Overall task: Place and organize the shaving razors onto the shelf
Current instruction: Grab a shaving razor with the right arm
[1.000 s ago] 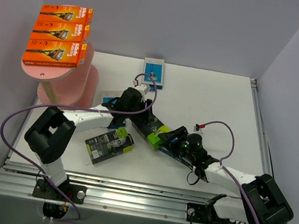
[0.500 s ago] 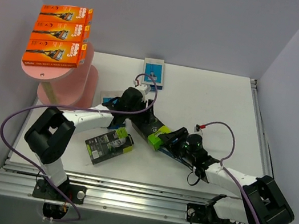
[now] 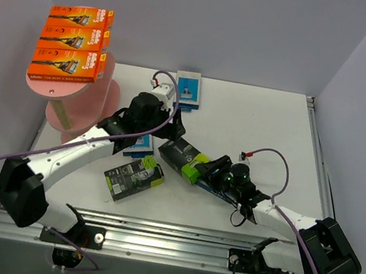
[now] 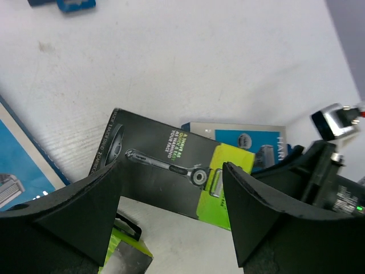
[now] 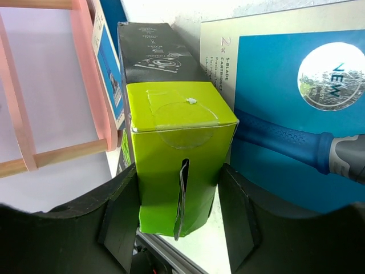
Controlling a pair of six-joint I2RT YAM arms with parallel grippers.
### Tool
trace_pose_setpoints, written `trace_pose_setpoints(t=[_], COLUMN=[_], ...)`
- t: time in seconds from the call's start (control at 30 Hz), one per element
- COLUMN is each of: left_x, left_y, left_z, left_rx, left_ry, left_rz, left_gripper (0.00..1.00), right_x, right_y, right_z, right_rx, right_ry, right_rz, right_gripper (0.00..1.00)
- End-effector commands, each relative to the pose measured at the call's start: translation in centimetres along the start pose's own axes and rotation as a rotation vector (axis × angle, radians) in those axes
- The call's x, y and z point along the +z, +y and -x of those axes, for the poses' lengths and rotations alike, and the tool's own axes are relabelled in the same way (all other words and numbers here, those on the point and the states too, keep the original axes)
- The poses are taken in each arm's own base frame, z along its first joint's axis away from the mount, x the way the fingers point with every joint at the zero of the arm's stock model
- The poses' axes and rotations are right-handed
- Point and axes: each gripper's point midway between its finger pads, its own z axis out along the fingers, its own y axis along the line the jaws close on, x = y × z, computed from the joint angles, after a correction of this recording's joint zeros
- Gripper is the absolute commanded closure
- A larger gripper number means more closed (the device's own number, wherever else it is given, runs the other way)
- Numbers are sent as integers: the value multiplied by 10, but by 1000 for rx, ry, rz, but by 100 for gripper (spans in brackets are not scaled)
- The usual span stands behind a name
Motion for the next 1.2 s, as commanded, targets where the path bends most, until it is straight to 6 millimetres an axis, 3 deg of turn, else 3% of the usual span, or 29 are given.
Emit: trace_pose_setpoints(t=[0.0, 0.17, 0.23, 0.53, 0.7, 0.83, 0.87, 1.0, 1.03, 1.1, 1.17], left_x=[-43, -82, -107, -161, -196, -236, -251, -273, -279, -297, -319], left_y=[-25, -47, -56, -55, -61, -47, -38, -6, 0, 17, 27], left_z=[45, 47, 50, 33, 29, 51, 61, 76, 80, 89, 96], left_rx=[55, 129, 163, 269, 320, 317, 308, 280, 272, 246, 227], left_ry=[-117, -109, -132, -138, -181, -366, -437, -497, -517, -587, -655], left_rz=[-60, -191, -239, -298, -364, -285, -232, -45, -11, 79, 131], left_gripper=[21, 21, 21, 21, 21, 22, 22, 22, 22, 22, 22], right_x=[-8, -13, -17, -26, -29, -26, -26, -17, -19, -11, -10], right_y=[52, 64, 70, 91, 118, 140, 144, 167, 182, 189, 209], right_z=[16, 25, 31, 50, 56, 62, 64, 72, 76, 77, 82], right_rx=[-4, -20, -32, -83, -119, -148, -159, -191, -205, -213, -228], right_ry=[-30, -24, -29, -25, -1, 16, 16, 30, 29, 44, 46], right_rz=[163, 192, 201, 219, 273, 312, 320, 352, 383, 395, 441], right_gripper=[100, 100, 100, 100, 100, 100, 100, 100, 100, 100, 100])
